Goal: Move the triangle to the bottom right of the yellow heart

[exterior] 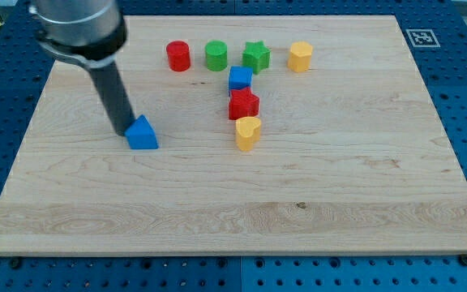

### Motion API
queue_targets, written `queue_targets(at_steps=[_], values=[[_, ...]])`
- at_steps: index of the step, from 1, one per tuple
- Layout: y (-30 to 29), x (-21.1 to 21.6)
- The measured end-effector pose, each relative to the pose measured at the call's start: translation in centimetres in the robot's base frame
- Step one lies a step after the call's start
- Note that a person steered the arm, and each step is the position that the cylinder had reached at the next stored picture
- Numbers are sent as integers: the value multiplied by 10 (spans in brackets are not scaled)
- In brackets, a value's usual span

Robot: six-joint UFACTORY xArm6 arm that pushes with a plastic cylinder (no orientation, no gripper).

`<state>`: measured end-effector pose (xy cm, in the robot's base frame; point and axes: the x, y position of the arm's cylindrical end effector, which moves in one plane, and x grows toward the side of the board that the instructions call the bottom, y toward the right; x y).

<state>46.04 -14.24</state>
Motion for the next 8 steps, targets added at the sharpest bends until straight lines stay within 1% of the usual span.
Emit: queue_targets(at_steps=[1, 2, 5, 6, 8], values=[[44, 14], [54, 32], [41, 60], [60, 60], [133, 60]])
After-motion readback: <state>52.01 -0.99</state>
